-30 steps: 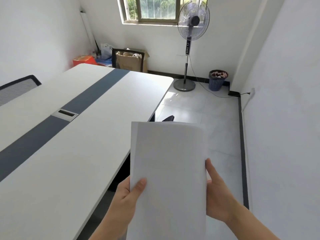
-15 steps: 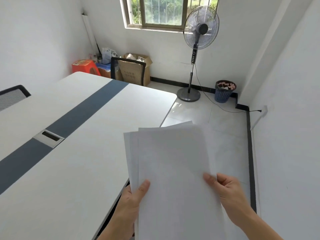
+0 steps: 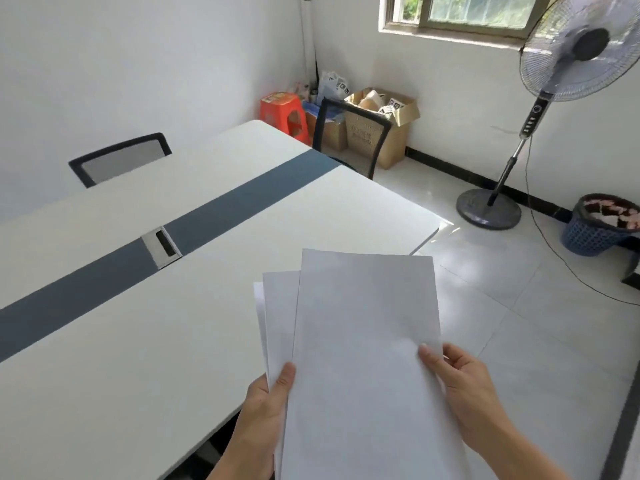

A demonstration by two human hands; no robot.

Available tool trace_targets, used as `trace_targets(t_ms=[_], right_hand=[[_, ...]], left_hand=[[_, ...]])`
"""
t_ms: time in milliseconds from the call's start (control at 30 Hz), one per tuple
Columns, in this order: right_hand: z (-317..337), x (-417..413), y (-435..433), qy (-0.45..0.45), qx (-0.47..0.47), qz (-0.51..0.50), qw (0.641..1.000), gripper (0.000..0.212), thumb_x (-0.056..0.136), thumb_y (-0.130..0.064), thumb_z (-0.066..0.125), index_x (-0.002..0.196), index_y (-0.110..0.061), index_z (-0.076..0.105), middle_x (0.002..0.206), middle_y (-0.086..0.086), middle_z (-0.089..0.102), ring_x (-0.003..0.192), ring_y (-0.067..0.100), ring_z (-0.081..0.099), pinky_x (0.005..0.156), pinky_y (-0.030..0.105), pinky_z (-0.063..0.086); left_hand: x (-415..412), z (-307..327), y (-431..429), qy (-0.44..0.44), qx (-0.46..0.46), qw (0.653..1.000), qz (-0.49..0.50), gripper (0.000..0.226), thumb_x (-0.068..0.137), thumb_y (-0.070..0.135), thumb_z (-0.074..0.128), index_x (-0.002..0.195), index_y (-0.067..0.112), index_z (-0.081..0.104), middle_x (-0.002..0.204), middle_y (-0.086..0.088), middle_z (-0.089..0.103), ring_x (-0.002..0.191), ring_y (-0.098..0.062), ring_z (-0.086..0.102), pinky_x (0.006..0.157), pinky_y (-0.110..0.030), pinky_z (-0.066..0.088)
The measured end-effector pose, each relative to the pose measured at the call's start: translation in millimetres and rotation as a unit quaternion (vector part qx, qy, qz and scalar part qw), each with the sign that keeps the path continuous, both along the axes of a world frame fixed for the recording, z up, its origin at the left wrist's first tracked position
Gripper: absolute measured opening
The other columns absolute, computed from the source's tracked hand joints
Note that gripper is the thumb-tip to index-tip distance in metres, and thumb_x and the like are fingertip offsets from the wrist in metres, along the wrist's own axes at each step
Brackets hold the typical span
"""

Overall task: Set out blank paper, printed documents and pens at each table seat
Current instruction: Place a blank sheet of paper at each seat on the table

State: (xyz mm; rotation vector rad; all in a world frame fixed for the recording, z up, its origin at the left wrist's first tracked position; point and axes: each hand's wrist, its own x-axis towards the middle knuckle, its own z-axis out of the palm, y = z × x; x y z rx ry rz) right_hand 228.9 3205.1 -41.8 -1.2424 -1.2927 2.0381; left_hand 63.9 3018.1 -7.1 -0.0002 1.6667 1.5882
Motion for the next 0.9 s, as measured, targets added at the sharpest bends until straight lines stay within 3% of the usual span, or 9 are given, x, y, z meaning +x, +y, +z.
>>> trace_targets(t_ms=[100, 167, 300, 433, 533, 600, 700, 800, 900], right_hand=[[-3, -25, 29, -0.005, -0.042, 0.105, 0.994, 0.022, 0.09, -0.02, 0.064, 0.098, -0.002, 0.073, 0.096, 0.018, 0.076, 0.083, 0.034, 0.073, 0.083, 0.049, 0.057], [-8, -43, 36, -0.019, -0.051, 0.2, 0.978, 0.022, 0.091, -0.017, 0.063, 0.103, -0.001, 0.073, 0.1, 0.017, 0.076, 0.091, 0.035, 0.072, 0.084, 0.045, 0.057], [-29, -87, 37, -0.082, -0.004, 0.31, 0.947, 0.016, 0.091, -0.011, 0.064, 0.098, -0.001, 0.074, 0.093, 0.019, 0.076, 0.078, 0.029, 0.071, 0.07, 0.04, 0.052], [-50, -158, 51, -0.117, 0.048, 0.285, 0.95, 0.012, 0.089, -0.012, 0.068, 0.091, -0.002, 0.074, 0.091, 0.018, 0.076, 0.077, 0.03, 0.07, 0.077, 0.048, 0.058], [-59, -219, 64, -0.146, 0.096, 0.265, 0.948, 0.011, 0.089, -0.012, 0.067, 0.084, -0.003, 0.071, 0.084, 0.011, 0.073, 0.071, 0.025, 0.066, 0.07, 0.037, 0.057], [-76, -253, 73, -0.181, 0.124, 0.268, 0.938, 0.014, 0.088, -0.012, 0.063, 0.084, 0.0, 0.069, 0.081, 0.01, 0.069, 0.07, 0.025, 0.062, 0.064, 0.03, 0.05], [-111, -290, 81, -0.252, 0.152, 0.279, 0.914, 0.014, 0.082, -0.005, 0.05, 0.079, 0.001, 0.062, 0.076, 0.013, 0.059, 0.064, 0.025, 0.051, 0.056, 0.031, 0.039], [-141, -313, 89, -0.314, 0.178, 0.281, 0.889, 0.017, 0.074, -0.004, 0.047, 0.077, -0.002, 0.063, 0.075, 0.015, 0.062, 0.061, 0.027, 0.054, 0.056, 0.034, 0.045], [-158, -321, 96, -0.363, 0.204, 0.285, 0.863, 0.012, 0.073, -0.007, 0.049, 0.073, -0.008, 0.06, 0.075, 0.014, 0.066, 0.061, 0.03, 0.059, 0.059, 0.033, 0.049]], left_hand=[[-1, -3, 1, 0.007, -0.015, 0.997, 0.073, 0.027, 0.096, 0.02, 0.05, 0.102, 0.001, 0.069, 0.093, -0.016, 0.076, 0.086, -0.032, 0.073, 0.078, -0.041, 0.056], [-5, -4, -9, 0.023, -0.034, 0.99, 0.136, 0.025, 0.097, 0.019, 0.051, 0.1, 0.002, 0.069, 0.086, -0.014, 0.077, 0.083, -0.032, 0.073, 0.077, -0.04, 0.055], [-25, -5, -37, 0.055, -0.058, 0.969, 0.233, 0.021, 0.097, 0.024, 0.051, 0.098, 0.012, 0.068, 0.082, 0.0, 0.078, 0.09, -0.024, 0.069, 0.076, -0.035, 0.05], [-50, -3, -69, 0.073, -0.064, 0.947, 0.306, 0.02, 0.098, 0.028, 0.05, 0.1, 0.017, 0.067, 0.095, -0.001, 0.076, 0.095, -0.023, 0.067, 0.079, -0.036, 0.05], [-68, -4, -86, 0.071, -0.053, 0.934, 0.347, 0.021, 0.098, 0.027, 0.049, 0.103, 0.016, 0.066, 0.105, -0.007, 0.072, 0.099, -0.027, 0.066, 0.091, -0.043, 0.048], [-77, -11, -95, 0.063, -0.046, 0.924, 0.375, 0.023, 0.097, 0.031, 0.051, 0.105, 0.016, 0.067, 0.109, -0.007, 0.072, 0.102, -0.028, 0.066, 0.096, -0.047, 0.047], [-91, -23, -106, 0.062, -0.049, 0.912, 0.403, 0.032, 0.091, 0.041, 0.057, 0.112, 0.018, 0.066, 0.119, -0.004, 0.069, 0.116, -0.027, 0.06, 0.106, -0.055, 0.039], [-100, -33, -112, 0.065, -0.052, 0.907, 0.412, 0.03, 0.092, 0.04, 0.059, 0.113, 0.019, 0.065, 0.122, -0.001, 0.067, 0.121, -0.024, 0.057, 0.109, -0.053, 0.036], [-105, -40, -113, 0.06, -0.076, 0.901, 0.424, 0.054, 0.077, 0.052, 0.068, 0.12, 0.021, 0.062, 0.127, 0.003, 0.064, 0.125, -0.022, 0.054, 0.112, -0.051, 0.033]])
